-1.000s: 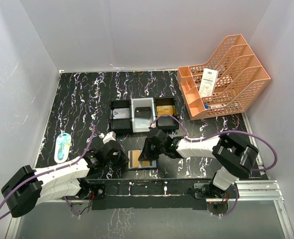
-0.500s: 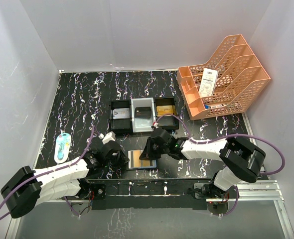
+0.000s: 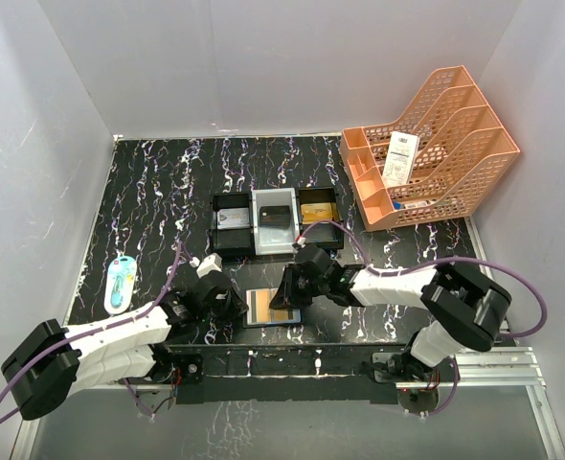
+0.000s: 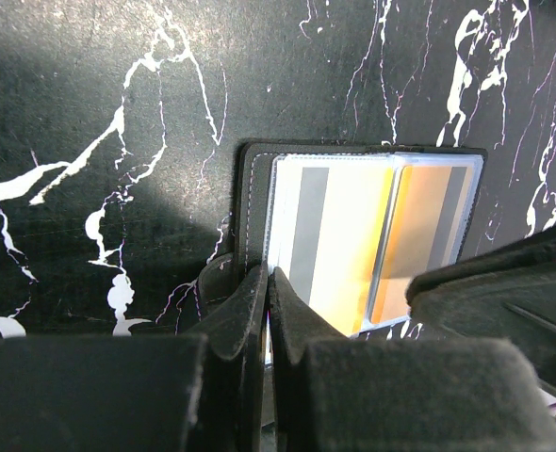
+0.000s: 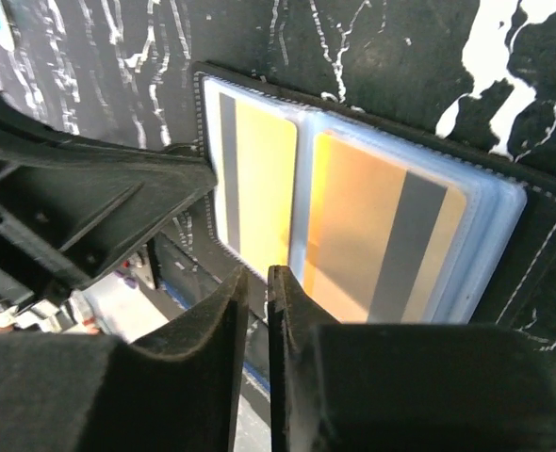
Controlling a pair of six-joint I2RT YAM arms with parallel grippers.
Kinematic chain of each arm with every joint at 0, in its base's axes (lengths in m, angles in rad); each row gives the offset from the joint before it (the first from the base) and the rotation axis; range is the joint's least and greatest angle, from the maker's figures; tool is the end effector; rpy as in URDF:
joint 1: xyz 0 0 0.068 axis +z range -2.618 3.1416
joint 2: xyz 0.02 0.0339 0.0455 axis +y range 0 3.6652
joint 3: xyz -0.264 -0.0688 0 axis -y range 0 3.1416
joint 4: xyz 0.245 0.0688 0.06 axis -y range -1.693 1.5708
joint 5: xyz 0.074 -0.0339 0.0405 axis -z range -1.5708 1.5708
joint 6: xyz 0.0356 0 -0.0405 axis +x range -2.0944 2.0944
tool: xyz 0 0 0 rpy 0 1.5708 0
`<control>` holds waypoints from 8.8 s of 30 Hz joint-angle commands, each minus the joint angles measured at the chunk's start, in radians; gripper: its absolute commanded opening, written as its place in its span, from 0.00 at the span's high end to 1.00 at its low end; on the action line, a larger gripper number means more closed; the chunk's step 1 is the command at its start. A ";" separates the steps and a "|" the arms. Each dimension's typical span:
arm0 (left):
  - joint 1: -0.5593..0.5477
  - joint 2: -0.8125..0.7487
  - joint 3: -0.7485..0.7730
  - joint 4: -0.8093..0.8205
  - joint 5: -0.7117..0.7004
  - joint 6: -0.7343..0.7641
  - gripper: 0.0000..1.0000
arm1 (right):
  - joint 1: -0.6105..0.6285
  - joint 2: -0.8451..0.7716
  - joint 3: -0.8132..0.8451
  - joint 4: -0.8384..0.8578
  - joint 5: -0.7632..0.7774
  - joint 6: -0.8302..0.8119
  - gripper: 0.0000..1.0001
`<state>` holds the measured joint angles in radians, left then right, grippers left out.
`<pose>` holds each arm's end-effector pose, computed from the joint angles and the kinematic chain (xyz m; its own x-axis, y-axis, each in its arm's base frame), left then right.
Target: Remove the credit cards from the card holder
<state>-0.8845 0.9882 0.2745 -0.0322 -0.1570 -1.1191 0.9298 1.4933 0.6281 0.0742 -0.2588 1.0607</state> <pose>0.1180 -0.1353 0.1448 -0.8097 -0.4139 -0.4161 -0.0852 0.7843 -0.6145 0.1603 0.2301 0.1520 -0.9777 0.1004 -0.1845 -0.0598 0.7092 0.7025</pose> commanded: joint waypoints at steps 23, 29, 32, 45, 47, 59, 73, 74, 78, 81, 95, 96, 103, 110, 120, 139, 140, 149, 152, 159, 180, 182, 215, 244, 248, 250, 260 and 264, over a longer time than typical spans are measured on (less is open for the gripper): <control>-0.003 0.084 -0.059 0.018 0.079 0.034 1.00 | 0.026 0.135 0.084 0.064 0.004 0.016 0.84; -0.003 0.059 -0.051 -0.060 0.038 0.026 1.00 | 0.015 0.093 0.050 0.074 -0.023 0.018 0.80; -0.003 0.053 -0.063 -0.046 0.048 0.019 1.00 | 0.013 0.079 0.037 0.088 -0.033 0.020 0.78; -0.003 0.043 -0.067 -0.051 0.050 0.015 1.00 | -0.004 0.065 -0.004 0.153 -0.083 0.022 0.93; -0.003 0.038 -0.066 -0.057 0.047 0.015 1.00 | -0.020 0.052 -0.022 0.171 -0.107 0.020 0.91; -0.002 0.034 -0.077 -0.046 0.051 0.022 1.00 | -0.071 0.074 -0.053 0.255 -0.262 -0.017 0.94; -0.003 0.029 -0.075 -0.060 0.041 0.017 1.00 | -0.116 0.069 -0.096 0.254 -0.289 -0.016 1.00; -0.002 0.027 -0.075 -0.061 0.039 0.016 1.00 | -0.123 0.070 -0.100 0.253 -0.298 -0.019 1.00; -0.003 0.026 -0.079 -0.067 0.035 0.016 1.00 | -0.142 0.069 -0.108 0.231 -0.321 -0.049 1.00; -0.004 0.023 -0.080 -0.069 0.032 0.013 1.00 | -0.153 0.062 -0.110 0.203 -0.323 -0.070 1.00; -0.003 0.015 -0.067 -0.076 0.028 0.011 1.00 | -0.183 0.029 -0.102 0.133 -0.339 -0.129 1.00; -0.003 0.009 -0.059 -0.085 0.028 0.015 1.00 | -0.183 0.026 -0.102 0.125 -0.328 -0.129 1.00; -0.026 -0.048 0.078 -0.148 0.035 0.068 0.67 | -0.177 0.083 -0.098 0.231 -0.356 -0.046 1.00; -0.066 0.003 0.121 -0.009 0.110 0.113 0.63 | -0.132 0.158 -0.026 0.231 -0.310 -0.024 0.99; -0.090 0.105 0.111 0.033 0.077 0.088 0.81 | -0.102 0.194 -0.016 0.221 -0.271 -0.024 0.99; -0.089 0.134 0.055 -0.120 -0.054 -0.030 0.91 | -0.113 0.089 -0.035 0.103 -0.234 -0.085 1.00; -0.090 0.139 0.057 -0.126 -0.058 -0.031 0.91 | -0.116 0.084 -0.038 0.099 -0.237 -0.088 1.00; -0.090 0.162 0.067 -0.138 -0.064 -0.032 0.92 | -0.162 0.036 -0.056 0.037 -0.242 -0.144 1.00; -0.090 0.163 0.075 -0.137 -0.064 -0.026 0.88 | -0.163 0.026 -0.057 0.032 -0.241 -0.161 1.00; -0.122 0.151 0.162 -0.042 -0.070 0.053 0.66 | -0.164 0.054 -0.063 0.093 -0.269 -0.136 1.00; -0.133 0.343 0.110 0.019 -0.053 0.001 0.95 | -0.163 0.067 -0.038 0.155 -0.252 -0.102 0.82; -0.133 0.331 0.111 0.008 -0.058 0.001 0.95 | -0.163 0.075 -0.032 0.157 -0.237 -0.089 0.82; -0.134 0.127 0.092 -0.103 -0.135 -0.044 0.84 | -0.118 -0.069 -0.083 0.094 -0.113 -0.060 1.00; -0.136 0.283 0.220 0.105 -0.010 0.075 0.57 | -0.126 -0.839 -0.360 0.137 0.284 -0.587 1.00; -0.134 0.299 0.194 0.026 -0.062 0.032 0.59 | -0.126 -0.888 -0.346 0.085 0.342 -0.676 1.00; -0.134 0.284 0.184 -0.026 -0.088 0.018 0.59 | -0.126 -0.897 -0.335 0.066 0.375 -0.694 1.00; -0.134 0.118 0.165 -0.078 -0.107 0.016 0.56 | -0.126 -0.801 -0.236 0.073 0.503 -0.833 1.00; -0.134 0.071 0.180 -0.109 -0.115 0.016 0.48 | -0.148 -0.725 -0.161 0.058 0.515 -0.928 1.00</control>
<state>-1.0168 1.1130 0.4404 -0.0818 -0.2295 -1.1076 0.8036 0.7246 0.3538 0.0967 0.1982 0.2565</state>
